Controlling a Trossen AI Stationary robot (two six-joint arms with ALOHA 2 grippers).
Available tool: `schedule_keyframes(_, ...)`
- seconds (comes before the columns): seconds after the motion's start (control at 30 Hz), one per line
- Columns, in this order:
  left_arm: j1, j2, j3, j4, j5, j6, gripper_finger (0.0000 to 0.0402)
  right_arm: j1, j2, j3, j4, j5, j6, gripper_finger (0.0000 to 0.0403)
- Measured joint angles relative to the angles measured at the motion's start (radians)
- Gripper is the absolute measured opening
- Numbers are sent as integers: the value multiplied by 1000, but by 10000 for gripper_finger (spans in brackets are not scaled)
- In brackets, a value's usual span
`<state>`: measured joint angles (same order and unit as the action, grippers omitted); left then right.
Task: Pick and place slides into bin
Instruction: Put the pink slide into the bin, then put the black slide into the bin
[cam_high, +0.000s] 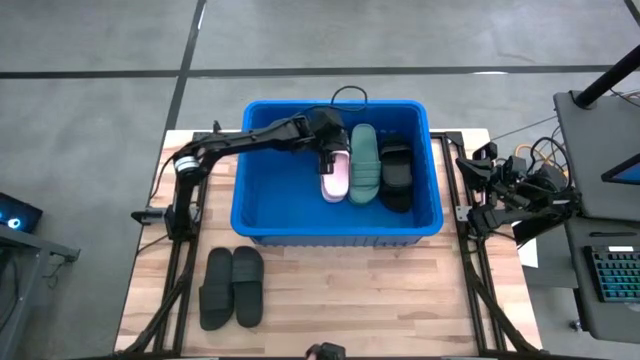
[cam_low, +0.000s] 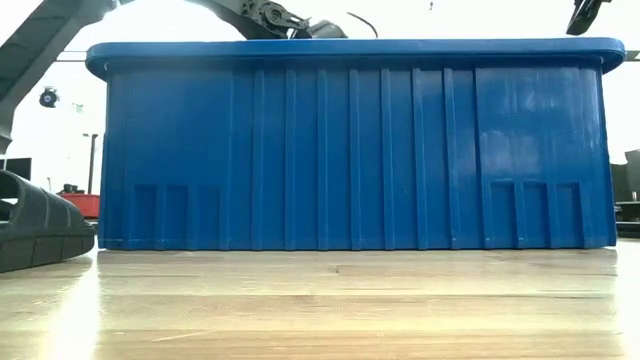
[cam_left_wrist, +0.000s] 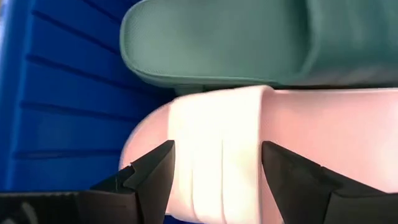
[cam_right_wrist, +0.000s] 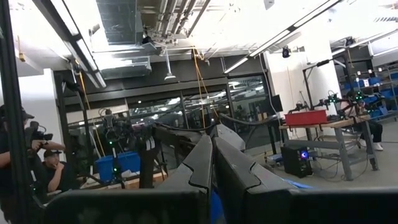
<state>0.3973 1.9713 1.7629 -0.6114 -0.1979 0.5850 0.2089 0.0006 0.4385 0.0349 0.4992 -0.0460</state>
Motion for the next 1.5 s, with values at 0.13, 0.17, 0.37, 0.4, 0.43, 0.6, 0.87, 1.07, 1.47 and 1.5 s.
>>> schedule_keyframes(0.13,0,-55,3,-17,44,0,224,0,0,0,0,0,0,8)
schedule_keyframes(0.17,0,-74,3,-18,54,-1,224,0,0,0,0,0,1,8)
schedule_keyframes(0.37,-19,-188,2,21,110,-3,224,0,0,0,0,0,16,8)
schedule_keyframes(0.4,-24,-207,2,34,112,-3,224,0,0,0,-1,0,22,8)
schedule_keyframes(0.43,-29,-228,2,32,113,-4,224,0,0,0,-1,0,31,8)
schedule_keyframes(0.6,-70,-326,6,31,120,-112,224,0,2,0,-2,-1,87,8)
schedule_keyframes(0.87,-129,-444,6,77,309,-461,224,0,12,0,-6,-1,98,8)
schedule_keyframes(1.07,-156,-486,5,132,598,-695,224,0,13,-1,-33,-5,98,8)
schedule_keyframes(1.47,-208,-553,-6,-321,863,-1050,224,0,13,-1,-135,-5,98,8)
schedule_keyframes(1.5,-225,-557,-6,-353,853,-1057,224,0,13,-1,-144,-5,98,8)
